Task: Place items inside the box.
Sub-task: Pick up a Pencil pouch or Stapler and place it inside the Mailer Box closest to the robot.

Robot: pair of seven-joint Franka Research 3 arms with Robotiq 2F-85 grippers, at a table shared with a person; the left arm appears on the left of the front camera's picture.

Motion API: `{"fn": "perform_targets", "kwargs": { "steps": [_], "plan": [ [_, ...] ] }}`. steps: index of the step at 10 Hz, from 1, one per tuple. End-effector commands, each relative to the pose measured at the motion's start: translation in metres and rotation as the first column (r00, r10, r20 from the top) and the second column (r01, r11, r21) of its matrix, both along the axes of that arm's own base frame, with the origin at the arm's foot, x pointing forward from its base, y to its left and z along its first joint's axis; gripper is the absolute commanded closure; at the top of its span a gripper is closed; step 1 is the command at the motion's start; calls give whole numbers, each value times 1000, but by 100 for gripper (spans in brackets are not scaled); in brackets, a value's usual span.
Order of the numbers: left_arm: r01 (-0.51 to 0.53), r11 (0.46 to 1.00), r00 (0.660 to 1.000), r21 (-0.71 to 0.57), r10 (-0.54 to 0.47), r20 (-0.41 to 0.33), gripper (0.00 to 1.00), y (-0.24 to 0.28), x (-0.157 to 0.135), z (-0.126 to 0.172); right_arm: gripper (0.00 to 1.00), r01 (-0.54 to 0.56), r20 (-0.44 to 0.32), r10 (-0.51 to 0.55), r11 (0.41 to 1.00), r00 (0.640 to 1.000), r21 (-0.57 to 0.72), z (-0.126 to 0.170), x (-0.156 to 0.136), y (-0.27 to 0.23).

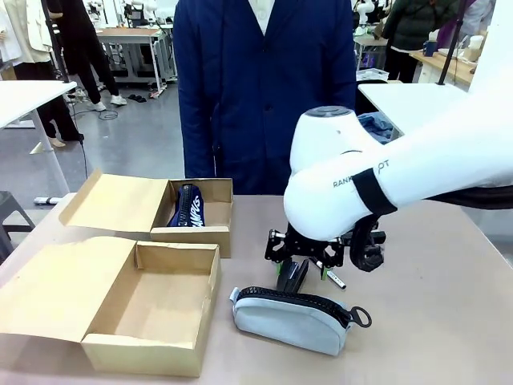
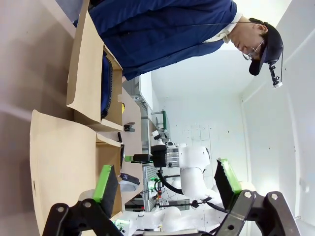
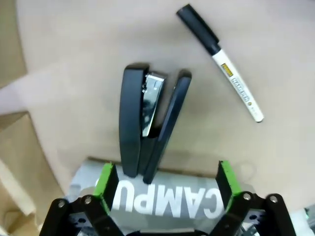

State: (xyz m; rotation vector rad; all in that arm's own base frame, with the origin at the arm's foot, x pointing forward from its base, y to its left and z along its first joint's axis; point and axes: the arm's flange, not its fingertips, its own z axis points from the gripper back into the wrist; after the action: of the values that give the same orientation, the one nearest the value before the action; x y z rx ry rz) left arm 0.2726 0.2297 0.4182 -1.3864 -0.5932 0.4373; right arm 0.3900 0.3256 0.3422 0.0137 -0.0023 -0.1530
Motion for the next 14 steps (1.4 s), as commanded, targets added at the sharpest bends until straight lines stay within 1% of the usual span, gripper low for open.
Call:
{"fn": "perform_targets", "kwargs": {
  "steps": [1,3,5,6,8,12,13,14],
  "plan": [
    [6,1000,1000,4,-6,27,0,-1,-2,1,0,43,3,-43,996,999,-77,-5,10,24],
    [6,1000,1000,4,-6,27,0,-1,-2,1,0,42,15,-41,995,999,-96,-17,10,32],
    [6,1000,1000,4,-6,27,0,-1,-2,1,0,65,45,-60,988,997,-140,-31,12,37],
    [6,1000,1000,4,-6,27,0,-1,-2,1,0,47,37,-42,990,998,-134,-39,14,37],
    [6,1000,1000,4,-6,27,0,-1,-2,1,0,38,-5,-38,995,999,-96,-48,17,31],
    [6,1000,1000,4,-6,27,0,-1,-2,1,0,28,-26,-31,997,999,-76,-65,25,25],
    [6,1000,1000,4,-6,27,0,-1,-2,1,0,23,-31,-25,998,999,-65,-65,24,25],
    [6,1000,1000,4,-6,27,0,-1,-2,1,50,13,-39,-16,998,999,-66,-64,24,24]
  ]
}}
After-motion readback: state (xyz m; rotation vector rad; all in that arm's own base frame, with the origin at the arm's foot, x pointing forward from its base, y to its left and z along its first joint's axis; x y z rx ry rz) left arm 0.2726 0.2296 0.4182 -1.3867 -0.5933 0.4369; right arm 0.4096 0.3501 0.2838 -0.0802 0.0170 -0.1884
